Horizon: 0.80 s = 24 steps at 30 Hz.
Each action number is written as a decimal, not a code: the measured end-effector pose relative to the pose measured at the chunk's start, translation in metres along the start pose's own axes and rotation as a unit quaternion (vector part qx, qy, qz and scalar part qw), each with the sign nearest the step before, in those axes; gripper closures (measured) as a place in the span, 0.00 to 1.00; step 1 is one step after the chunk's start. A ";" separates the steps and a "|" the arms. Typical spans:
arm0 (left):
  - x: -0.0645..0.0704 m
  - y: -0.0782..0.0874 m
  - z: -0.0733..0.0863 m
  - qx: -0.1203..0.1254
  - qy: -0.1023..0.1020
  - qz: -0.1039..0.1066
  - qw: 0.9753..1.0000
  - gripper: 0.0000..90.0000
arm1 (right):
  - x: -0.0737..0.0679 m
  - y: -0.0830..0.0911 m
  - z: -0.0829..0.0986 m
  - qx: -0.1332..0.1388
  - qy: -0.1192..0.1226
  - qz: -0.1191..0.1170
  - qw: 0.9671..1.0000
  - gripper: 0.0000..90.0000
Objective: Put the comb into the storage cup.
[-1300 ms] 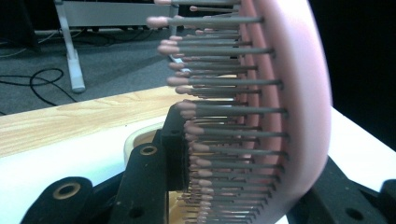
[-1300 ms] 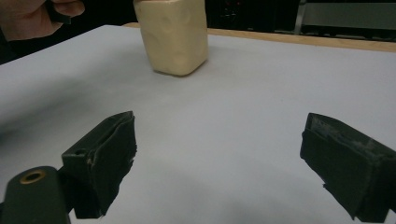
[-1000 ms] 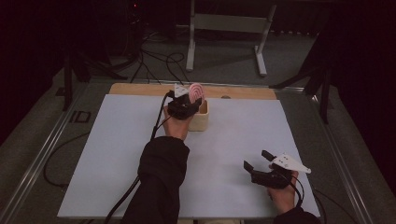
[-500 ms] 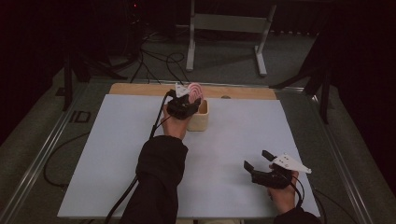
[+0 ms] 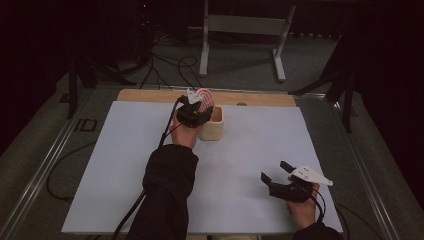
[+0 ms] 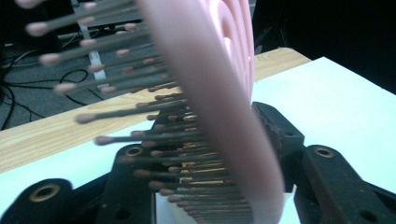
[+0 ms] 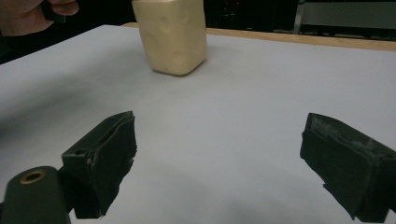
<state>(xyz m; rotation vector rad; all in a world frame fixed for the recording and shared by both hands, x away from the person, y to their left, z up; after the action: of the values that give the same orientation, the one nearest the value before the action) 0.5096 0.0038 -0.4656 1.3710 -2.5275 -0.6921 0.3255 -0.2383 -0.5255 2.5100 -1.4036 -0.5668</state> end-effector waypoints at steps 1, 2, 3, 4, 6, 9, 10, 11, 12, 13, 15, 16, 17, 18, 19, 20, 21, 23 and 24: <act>0.000 0.000 0.000 -0.001 0.000 0.000 1.000 0.58 | 0.000 0.000 0.000 0.000 0.000 0.000 1.000 0.11; -0.001 -0.001 0.001 -0.003 0.001 0.000 1.000 0.57 | 0.000 0.000 0.000 0.000 -0.001 0.000 1.000 0.11; -0.002 -0.001 0.001 -0.005 0.001 0.000 1.000 0.55 | 0.000 0.000 0.000 0.001 -0.001 0.000 1.000 0.11; -0.002 -0.001 0.002 -0.007 0.003 -0.001 1.000 0.53 | 0.000 0.000 0.000 0.001 -0.001 0.000 1.000 0.11; -0.003 -0.001 0.003 -0.009 0.007 -0.002 1.000 0.50 | 0.000 0.000 0.000 0.002 -0.001 0.000 1.000 0.11; -0.006 -0.001 0.003 -0.008 0.029 -0.004 1.000 0.42 | 0.000 0.000 0.000 0.001 -0.001 0.000 1.000 0.11; -0.007 -0.001 0.003 -0.009 0.033 -0.004 0.999 0.39 | 0.000 0.000 0.000 0.000 -0.001 0.000 1.000 0.11; -0.008 -0.001 0.003 -0.008 0.034 -0.009 0.999 0.37 | 0.000 0.000 0.000 0.000 -0.001 0.000 1.000 0.11; -0.008 -0.001 0.003 -0.008 0.034 -0.009 0.999 0.34 | 0.000 0.000 0.000 0.000 -0.001 0.000 1.000 0.11; -0.009 -0.001 0.003 -0.009 0.034 -0.014 0.999 0.34 | 0.000 0.000 0.000 0.000 -0.001 0.000 1.000 0.11; -0.010 -0.001 0.003 -0.011 0.033 -0.022 0.999 0.28 | 0.000 0.000 0.000 0.000 -0.001 0.000 1.000 0.11; -0.011 -0.001 0.003 -0.012 0.031 -0.028 0.999 0.26 | 0.000 0.000 0.000 0.000 -0.002 0.001 1.000 0.11; -0.012 -0.001 0.004 -0.013 0.031 -0.032 0.999 0.25 | 0.000 0.001 0.000 0.000 -0.002 0.001 1.000 0.11; -0.013 -0.001 0.004 -0.015 0.030 -0.035 0.999 0.23 | 0.000 0.001 0.000 0.000 -0.002 0.001 1.000 0.11; -0.013 -0.001 0.004 -0.017 0.030 -0.039 0.999 0.21 | 0.001 0.001 0.000 0.000 -0.001 0.001 1.000 0.11; -0.014 -0.001 0.004 -0.018 0.029 -0.042 0.999 0.19 | 0.001 0.001 0.000 -0.001 -0.001 0.001 1.000 0.11; -0.014 -0.001 0.005 -0.019 0.029 -0.044 0.998 0.18 | 0.001 0.001 0.000 0.000 -0.001 0.002 1.000 0.11; -0.015 -0.001 0.005 -0.019 0.027 -0.049 0.998 0.17 | 0.001 0.001 0.000 0.000 -0.002 0.002 1.000 0.11; -0.015 0.000 0.005 -0.020 0.027 -0.050 0.998 0.15 | 0.001 0.001 0.000 0.000 -0.002 0.002 1.000 0.11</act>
<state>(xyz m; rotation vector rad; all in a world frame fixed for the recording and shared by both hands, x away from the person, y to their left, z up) 0.5164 0.0173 -0.4690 1.4916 -2.4038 -0.7096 0.3252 -0.2395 -0.5255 2.5071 -1.4096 -0.5717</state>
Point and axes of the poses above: each handheld gripper's, and its own axes: y roughly backward along the jaws, z roughly out of its underside, x roughly to its right, the point moved 9 cm from there along -y, roughly forward along the jaws, and after that the axes turned 7 degrees about -y, right-handed, at the moved point
